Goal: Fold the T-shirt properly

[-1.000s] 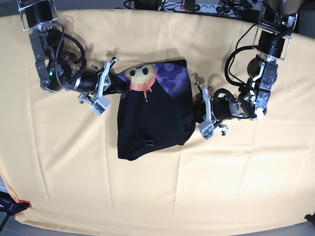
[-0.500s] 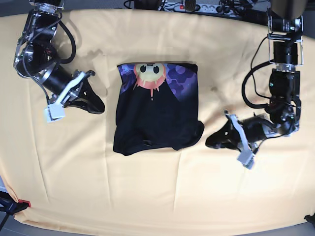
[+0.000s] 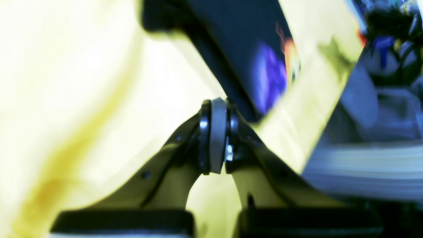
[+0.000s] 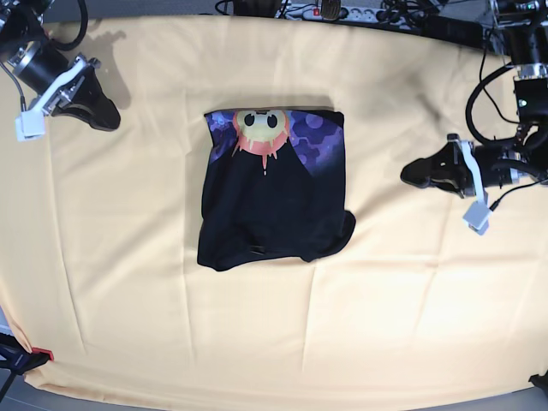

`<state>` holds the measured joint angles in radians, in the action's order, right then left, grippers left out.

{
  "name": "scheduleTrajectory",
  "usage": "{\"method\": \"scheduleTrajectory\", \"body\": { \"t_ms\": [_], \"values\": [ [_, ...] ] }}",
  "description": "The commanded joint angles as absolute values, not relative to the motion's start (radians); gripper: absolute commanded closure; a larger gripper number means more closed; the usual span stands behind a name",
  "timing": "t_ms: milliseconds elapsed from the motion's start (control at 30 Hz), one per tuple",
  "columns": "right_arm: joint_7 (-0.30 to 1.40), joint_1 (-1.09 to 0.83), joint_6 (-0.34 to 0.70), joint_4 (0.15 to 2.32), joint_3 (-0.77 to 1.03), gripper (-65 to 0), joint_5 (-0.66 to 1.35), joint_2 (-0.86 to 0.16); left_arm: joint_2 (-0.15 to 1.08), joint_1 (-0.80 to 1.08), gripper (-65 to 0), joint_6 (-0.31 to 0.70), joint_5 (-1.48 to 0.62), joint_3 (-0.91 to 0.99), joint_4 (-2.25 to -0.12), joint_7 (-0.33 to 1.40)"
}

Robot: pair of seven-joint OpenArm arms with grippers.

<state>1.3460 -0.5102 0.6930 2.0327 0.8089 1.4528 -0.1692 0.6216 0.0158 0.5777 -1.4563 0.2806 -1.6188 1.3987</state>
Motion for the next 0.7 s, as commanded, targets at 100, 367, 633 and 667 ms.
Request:
{"method": "scheduleTrajectory", "body": {
  "t_ms": [100,367,633,667],
  "values": [
    [1.346,-0.663,0.698,2.147,0.925,0.0,1.484,-0.183,0.711,0.2,0.0,0.58,-1.484,0.303,-1.829,1.396],
    [1.383,-0.951,0.68,2.185,1.047,0.0,1.484,-0.183,0.78,0.703,0.0,0.583,-1.484,0.55,-2.22,1.396],
    [1.396,-1.214,0.698,2.135,0.944,0.0,1.484,-0.187,0.672,1.143,0.0,0.584,-1.437,0.621,-2.215,1.396],
    [1.396,-1.238,0.698,2.114,0.908,0.0,1.484,-0.187,0.65,1.18,0.0,0.587,-1.417,0.607,-2.195,1.396]
  ]
}}
